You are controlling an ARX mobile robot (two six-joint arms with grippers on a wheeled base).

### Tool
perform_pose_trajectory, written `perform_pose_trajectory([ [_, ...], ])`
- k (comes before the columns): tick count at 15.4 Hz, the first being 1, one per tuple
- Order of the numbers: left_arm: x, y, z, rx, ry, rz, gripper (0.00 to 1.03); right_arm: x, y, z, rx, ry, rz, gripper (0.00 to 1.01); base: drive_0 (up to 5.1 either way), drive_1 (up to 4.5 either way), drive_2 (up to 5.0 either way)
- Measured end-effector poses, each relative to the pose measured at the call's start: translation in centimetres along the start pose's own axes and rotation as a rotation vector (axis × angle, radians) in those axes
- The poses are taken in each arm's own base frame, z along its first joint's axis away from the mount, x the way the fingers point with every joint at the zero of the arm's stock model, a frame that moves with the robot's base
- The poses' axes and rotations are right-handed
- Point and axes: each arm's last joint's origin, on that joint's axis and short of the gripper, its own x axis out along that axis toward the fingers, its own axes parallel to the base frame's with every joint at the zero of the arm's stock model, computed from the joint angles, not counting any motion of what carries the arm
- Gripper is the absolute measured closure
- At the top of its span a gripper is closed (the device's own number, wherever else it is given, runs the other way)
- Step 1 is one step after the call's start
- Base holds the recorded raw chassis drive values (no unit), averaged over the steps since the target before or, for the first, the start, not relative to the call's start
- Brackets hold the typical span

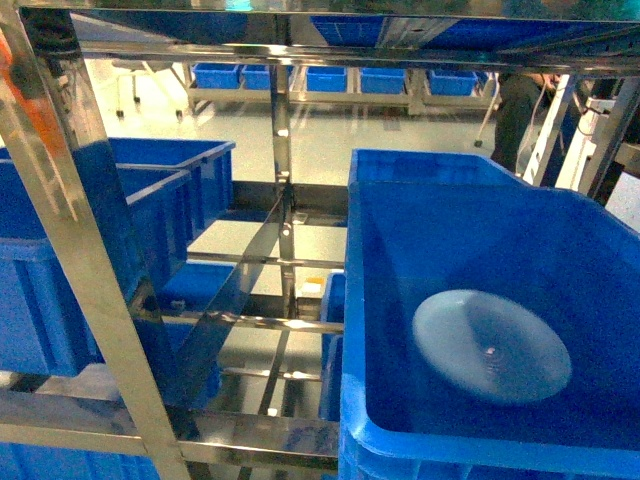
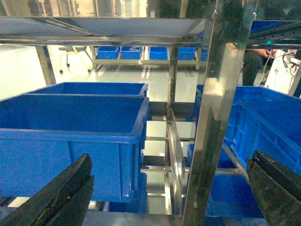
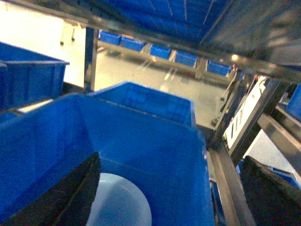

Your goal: Place blue tray on left shelf second layer neatly

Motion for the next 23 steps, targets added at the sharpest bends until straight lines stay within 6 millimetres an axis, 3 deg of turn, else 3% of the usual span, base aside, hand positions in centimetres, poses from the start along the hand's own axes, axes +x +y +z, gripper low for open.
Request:
perform_pose_trajectory([
  [1, 0.0, 0.0, 0.0, 0.000, 0.000, 0.000, 0.05, -0.7, 0.1, 1.0, 0.008, -0.029, -0.007, 0.02, 0.0, 0.00, 0.0],
  [8, 0.0, 0.0, 0.0, 0.000, 0.000, 0.000, 0.05, -7.3, 2.6, 2.6, 0.061, 0.013, 0.058, 0.03, 0.0, 0.00, 0.0],
  [10, 0.0, 0.0, 0.0, 0.000, 0.000, 0.000, 0.05, -9.5, 3.3, 4.0, 0.067, -0.011, 0.083, 0.03, 0.0, 0.00, 0.0],
  [13, 0.0, 0.0, 0.0, 0.000, 0.000, 0.000, 0.05, -11.9, 3.2, 4.9, 0.074, -0.021, 0.058, 0.03, 0.0, 0.00, 0.0],
  [15, 0.0, 0.0, 0.0, 0.000, 0.000, 0.000, 0.05, -12.9, 2.9, 5.7, 0.074, -0.049, 0.029, 0.03, 0.0, 0.00, 0.0],
  [19, 0.0, 0.0, 0.0, 0.000, 0.000, 0.000, 0.05, -13.0, 2.6, 6.0, 0.083, -0.062, 0.011, 0.03, 0.0, 0.00, 0.0],
  [20, 0.0, 0.0, 0.0, 0.000, 0.000, 0.000, 0.05, -13.0, 3.1, 5.8, 0.142, 0.014, -0.066, 0.15, 0.0, 0.00, 0.0],
  [23, 0.0, 0.0, 0.0, 0.000, 0.000, 0.000, 0.05, -13.5, 3.2, 5.1, 0.176, 0.019, -0.164, 0.48, 0.0, 0.00, 0.0],
])
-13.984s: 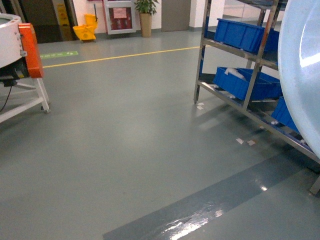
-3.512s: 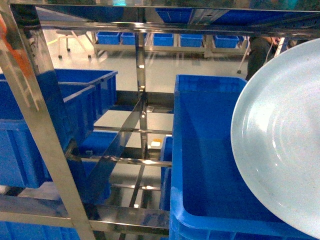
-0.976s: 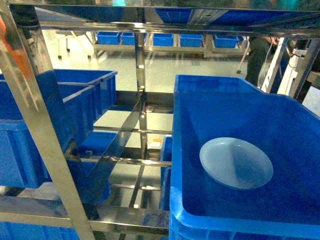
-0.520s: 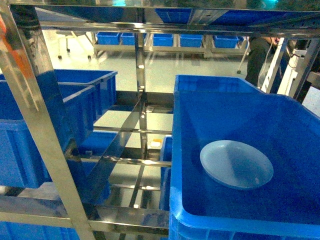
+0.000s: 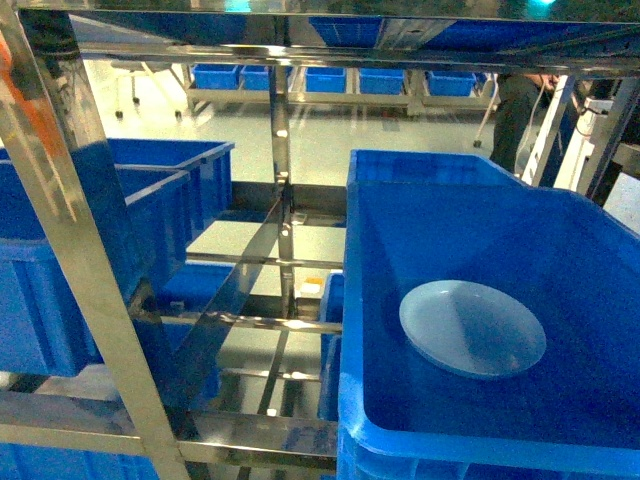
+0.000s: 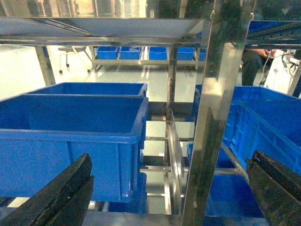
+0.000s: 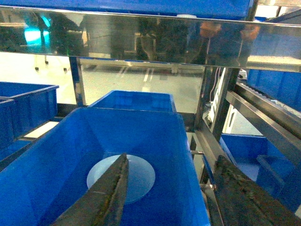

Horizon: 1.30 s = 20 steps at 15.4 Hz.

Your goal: Place blue tray on left shelf second layer neatly

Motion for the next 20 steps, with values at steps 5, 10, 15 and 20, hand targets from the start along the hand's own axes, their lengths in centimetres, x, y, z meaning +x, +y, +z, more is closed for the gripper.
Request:
perform_pose_trajectory([
  [5, 0.0, 0.0, 0.0, 0.000, -0.001, 0.000, 0.05, -0.4, 0.0, -1.2, 0.006, 0.006, 0.000, 0.96, 0.0, 0.00, 0.0],
  [10, 0.0, 0.0, 0.0, 0.000, 0.000, 0.002, 0.05, -1.6, 0.1, -2.3, 0.011, 0.027, 0.001, 0.99, 0.0, 0.00, 0.0],
  [15, 0.0, 0.0, 0.0, 0.000, 0.000, 0.000, 0.05, -1.7, 0.1, -2.7, 0.013, 0.003, 0.000, 0.99, 0.0, 0.00, 0.0],
  [20, 0.0, 0.0, 0.0, 0.000, 0.000, 0.000, 0.05, -1.7, 0.1, -2.6, 0.013, 0.001, 0.000, 0.64, 0.0, 0.00, 0.0],
])
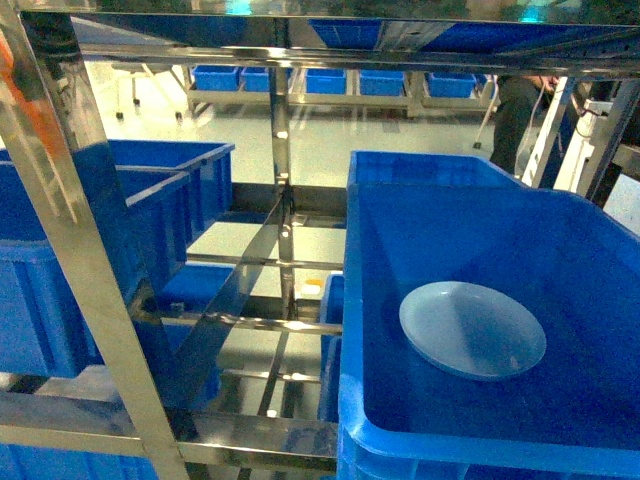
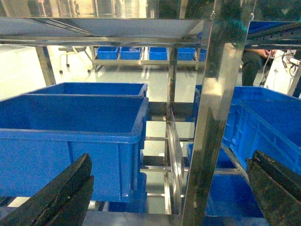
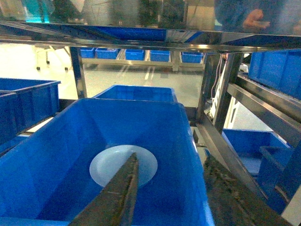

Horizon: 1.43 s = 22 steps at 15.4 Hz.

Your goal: Place blue tray on left shelf second layer neatly

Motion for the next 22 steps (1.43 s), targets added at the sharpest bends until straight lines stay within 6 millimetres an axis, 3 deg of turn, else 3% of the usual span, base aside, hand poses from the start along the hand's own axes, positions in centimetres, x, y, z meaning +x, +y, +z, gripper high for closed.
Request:
perform_pose_trajectory([
  [5, 0.00, 0.00, 0.00, 0.000, 0.000, 0.000, 0.05, 0.00, 0.00, 0.00, 0.000, 0.000, 0.000, 0.02, 0.0, 0.00, 0.0],
  [22, 0.00, 0.00, 0.00, 0.000, 0.000, 0.000, 0.05, 0.00, 0.00, 0.00, 0.000, 0.000, 0.000, 0.03, 0.0, 0.00, 0.0],
])
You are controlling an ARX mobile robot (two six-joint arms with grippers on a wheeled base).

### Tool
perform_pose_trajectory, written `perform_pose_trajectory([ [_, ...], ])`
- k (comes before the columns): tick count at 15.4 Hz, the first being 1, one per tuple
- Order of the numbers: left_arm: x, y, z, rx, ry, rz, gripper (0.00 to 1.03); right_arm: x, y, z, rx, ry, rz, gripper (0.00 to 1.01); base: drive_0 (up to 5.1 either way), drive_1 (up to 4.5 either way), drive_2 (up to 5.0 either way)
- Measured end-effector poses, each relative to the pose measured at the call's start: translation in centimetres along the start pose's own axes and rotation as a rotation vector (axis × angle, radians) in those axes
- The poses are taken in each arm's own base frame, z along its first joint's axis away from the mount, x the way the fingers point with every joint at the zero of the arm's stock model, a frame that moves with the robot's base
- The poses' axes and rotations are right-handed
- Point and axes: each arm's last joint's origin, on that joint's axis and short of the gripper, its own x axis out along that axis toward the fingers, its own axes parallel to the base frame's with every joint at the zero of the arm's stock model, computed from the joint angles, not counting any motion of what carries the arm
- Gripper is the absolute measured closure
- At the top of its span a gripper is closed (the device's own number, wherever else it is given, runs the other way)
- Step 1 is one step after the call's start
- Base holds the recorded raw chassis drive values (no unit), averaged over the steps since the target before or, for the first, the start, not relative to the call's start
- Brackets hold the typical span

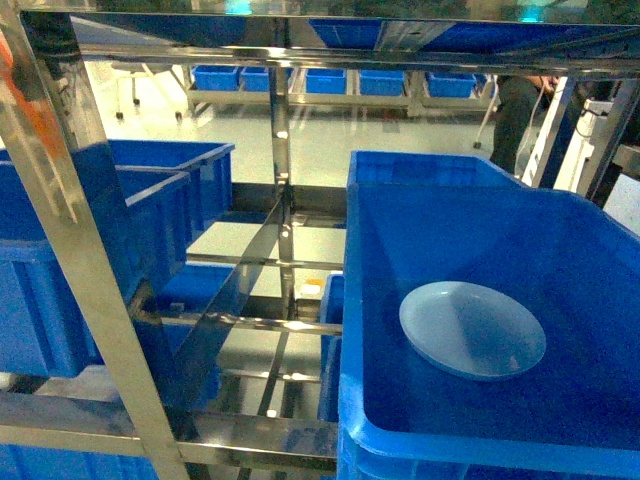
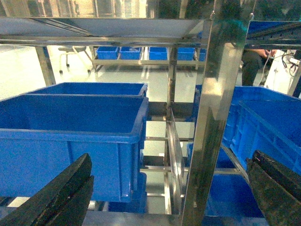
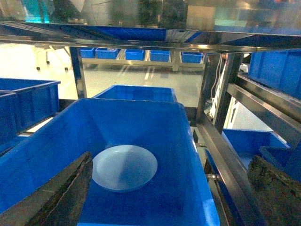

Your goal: Place blue tray on left shelf second layer neatly

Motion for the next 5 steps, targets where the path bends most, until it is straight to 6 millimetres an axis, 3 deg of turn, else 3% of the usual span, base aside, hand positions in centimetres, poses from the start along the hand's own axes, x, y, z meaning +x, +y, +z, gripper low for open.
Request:
perform_pose_trajectory([
  [5, 0.00, 0.00, 0.00, 0.000, 0.000, 0.000, 0.05, 0.00, 0.00, 0.00, 0.000, 0.000, 0.000, 0.03, 0.0, 0.00, 0.0],
])
